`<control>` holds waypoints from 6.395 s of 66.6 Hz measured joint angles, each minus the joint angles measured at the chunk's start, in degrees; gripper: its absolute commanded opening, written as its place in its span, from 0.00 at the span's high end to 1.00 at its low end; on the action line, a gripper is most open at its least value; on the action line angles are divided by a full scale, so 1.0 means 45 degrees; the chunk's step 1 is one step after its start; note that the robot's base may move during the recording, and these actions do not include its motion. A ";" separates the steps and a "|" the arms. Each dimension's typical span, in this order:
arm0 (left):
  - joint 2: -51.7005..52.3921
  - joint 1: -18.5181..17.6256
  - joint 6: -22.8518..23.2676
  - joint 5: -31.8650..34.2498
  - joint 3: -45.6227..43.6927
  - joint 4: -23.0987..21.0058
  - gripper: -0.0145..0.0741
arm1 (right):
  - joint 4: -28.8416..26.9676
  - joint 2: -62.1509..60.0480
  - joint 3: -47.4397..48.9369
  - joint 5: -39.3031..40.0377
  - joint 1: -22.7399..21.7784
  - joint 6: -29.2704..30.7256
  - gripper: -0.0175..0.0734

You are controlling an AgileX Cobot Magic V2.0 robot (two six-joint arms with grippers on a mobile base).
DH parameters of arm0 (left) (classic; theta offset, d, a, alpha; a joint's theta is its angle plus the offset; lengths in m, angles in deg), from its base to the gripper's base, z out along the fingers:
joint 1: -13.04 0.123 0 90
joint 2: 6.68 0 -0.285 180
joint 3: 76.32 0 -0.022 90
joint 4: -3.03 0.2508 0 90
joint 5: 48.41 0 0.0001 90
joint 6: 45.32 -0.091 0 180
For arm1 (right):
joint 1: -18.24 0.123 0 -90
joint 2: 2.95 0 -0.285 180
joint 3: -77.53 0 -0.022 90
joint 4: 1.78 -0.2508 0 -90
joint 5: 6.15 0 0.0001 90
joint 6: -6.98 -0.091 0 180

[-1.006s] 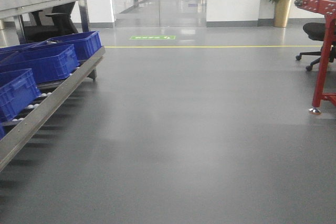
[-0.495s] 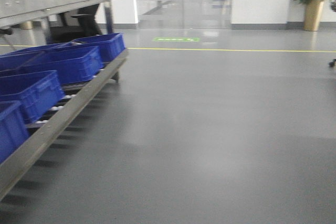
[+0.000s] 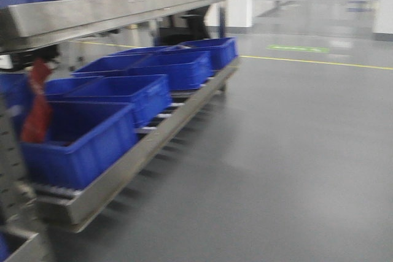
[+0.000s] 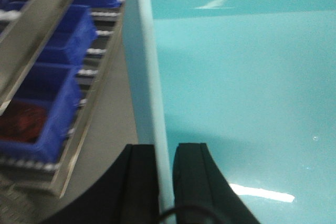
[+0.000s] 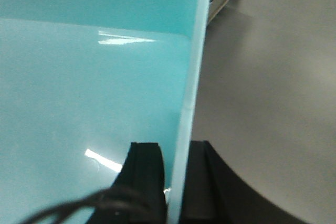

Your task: Move two blue bins to right shelf middle

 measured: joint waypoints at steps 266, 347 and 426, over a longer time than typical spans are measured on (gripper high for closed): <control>0.0000 0.0000 0.0000 -0.0026 0.0000 0.0026 0.96 | -0.0047 0.0000 0.0000 0.0022 0.0000 0.0000 0.97; 0.0000 0.0000 0.0000 -0.0026 0.0000 0.0026 0.96 | -0.0047 0.0000 0.0000 0.0022 0.0000 0.0000 0.97; -0.1813 0.0000 -0.0051 -0.2410 0.0000 -0.0147 0.83 | 0.0044 0.0624 -0.1886 -0.1410 -0.0023 -0.0076 0.88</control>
